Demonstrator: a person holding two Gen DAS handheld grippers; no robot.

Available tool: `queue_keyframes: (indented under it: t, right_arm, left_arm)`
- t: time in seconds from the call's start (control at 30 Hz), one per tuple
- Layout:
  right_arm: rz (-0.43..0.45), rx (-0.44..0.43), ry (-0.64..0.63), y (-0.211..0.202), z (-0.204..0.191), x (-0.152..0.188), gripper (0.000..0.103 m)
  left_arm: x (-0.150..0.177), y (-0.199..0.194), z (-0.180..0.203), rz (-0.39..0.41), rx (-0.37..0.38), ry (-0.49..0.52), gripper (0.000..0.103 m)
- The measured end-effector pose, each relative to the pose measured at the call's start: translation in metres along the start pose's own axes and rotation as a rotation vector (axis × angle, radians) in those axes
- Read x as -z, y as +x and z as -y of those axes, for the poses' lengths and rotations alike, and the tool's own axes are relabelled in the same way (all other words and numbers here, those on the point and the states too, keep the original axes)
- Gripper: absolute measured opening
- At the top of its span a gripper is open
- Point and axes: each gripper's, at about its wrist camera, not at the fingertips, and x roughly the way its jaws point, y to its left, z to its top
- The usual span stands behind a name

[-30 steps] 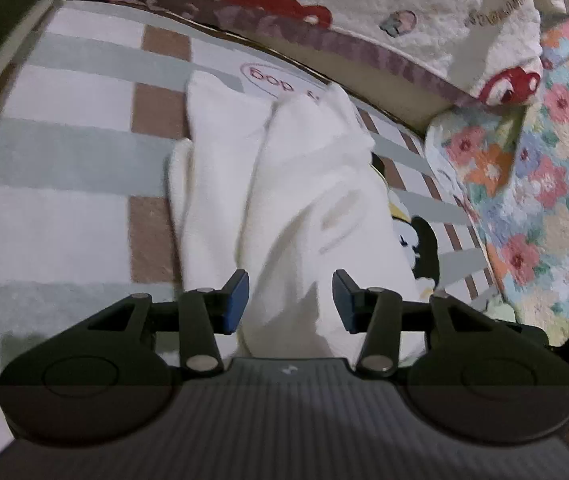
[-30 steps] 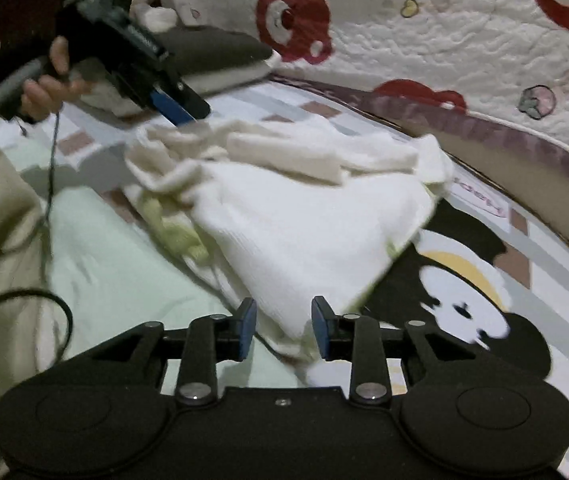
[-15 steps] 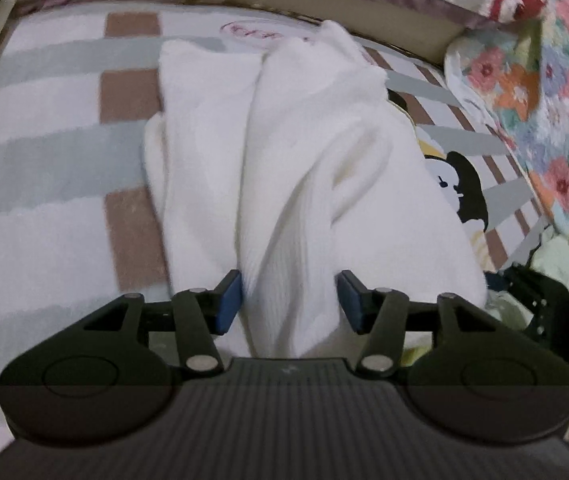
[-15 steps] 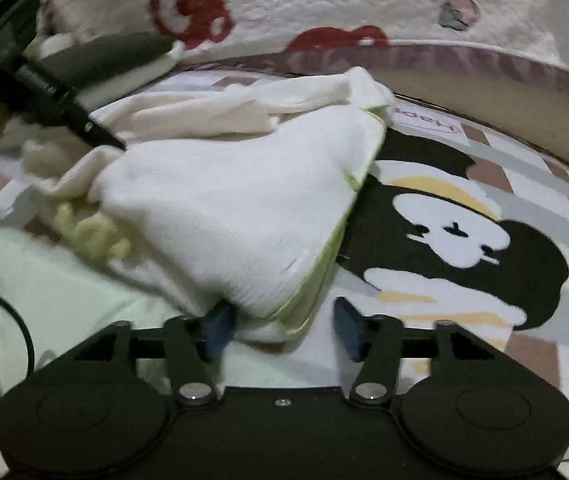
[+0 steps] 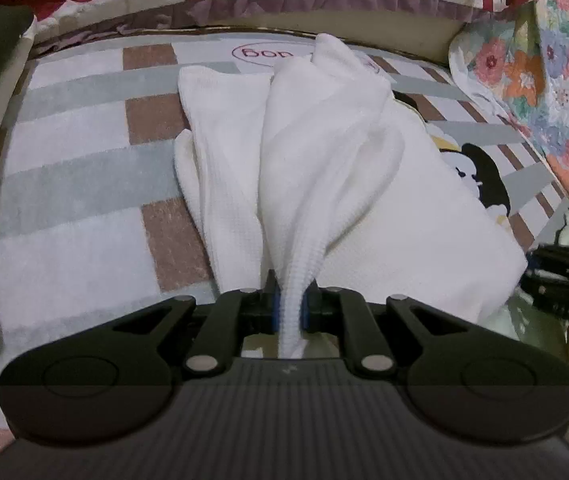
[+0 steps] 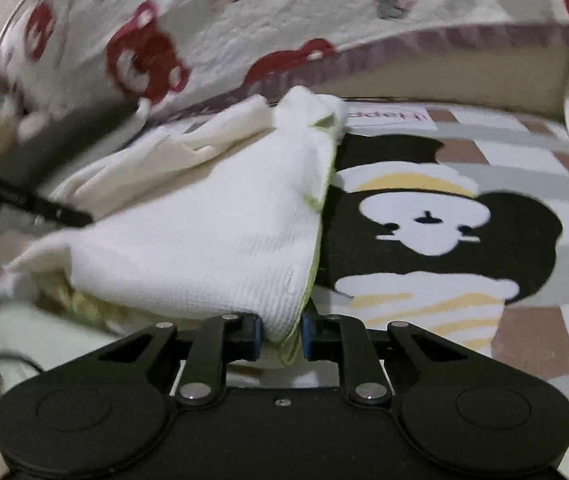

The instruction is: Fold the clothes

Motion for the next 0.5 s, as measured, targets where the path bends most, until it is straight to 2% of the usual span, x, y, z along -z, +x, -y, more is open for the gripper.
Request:
queue_keyframes:
  t: [0.07,0.13,0.2,0.27,0.33,0.4,0.43,0.5]
  right_arm:
    - [0.002,-0.015,0.006,-0.001,0.003,0.003,0.019]
    - [0.041,-0.024,0.019,-0.010,0.007,0.002,0.017]
    - [0.097,-0.018,-0.010,-0.021,0.004,0.001,0.016]
    - [0.096,-0.018,-0.032,-0.021,0.001,0.002,0.016]
    - [0.051,-0.026,-0.026,-0.012,0.004,0.005,0.016]
    - [0.033,-0.033,-0.021,-0.009,0.006,0.007,0.015]
    - [0.032,-0.036,-0.034,-0.010,0.004,0.007,0.015]
    - [0.028,-0.034,-0.064,-0.012,0.002,0.010,0.015]
  left_arm:
    - [-0.004,-0.006,0.002,0.030,-0.018,0.017,0.009]
    - [-0.008,-0.018,0.002,0.082,-0.047,0.025,0.009]
    - [-0.011,-0.025,-0.001,0.120,-0.071,0.006,0.009]
    - [-0.011,-0.024,-0.007,0.133,-0.072,-0.027,0.009]
    - [-0.006,-0.011,-0.012,0.076,-0.097,-0.055,0.010]
    - [-0.005,-0.005,-0.013,0.051,-0.166,-0.033,0.011]
    - [-0.006,-0.007,-0.014,0.056,-0.182,-0.037,0.015]
    - [-0.010,-0.013,-0.016,0.069,-0.221,-0.044,0.015]
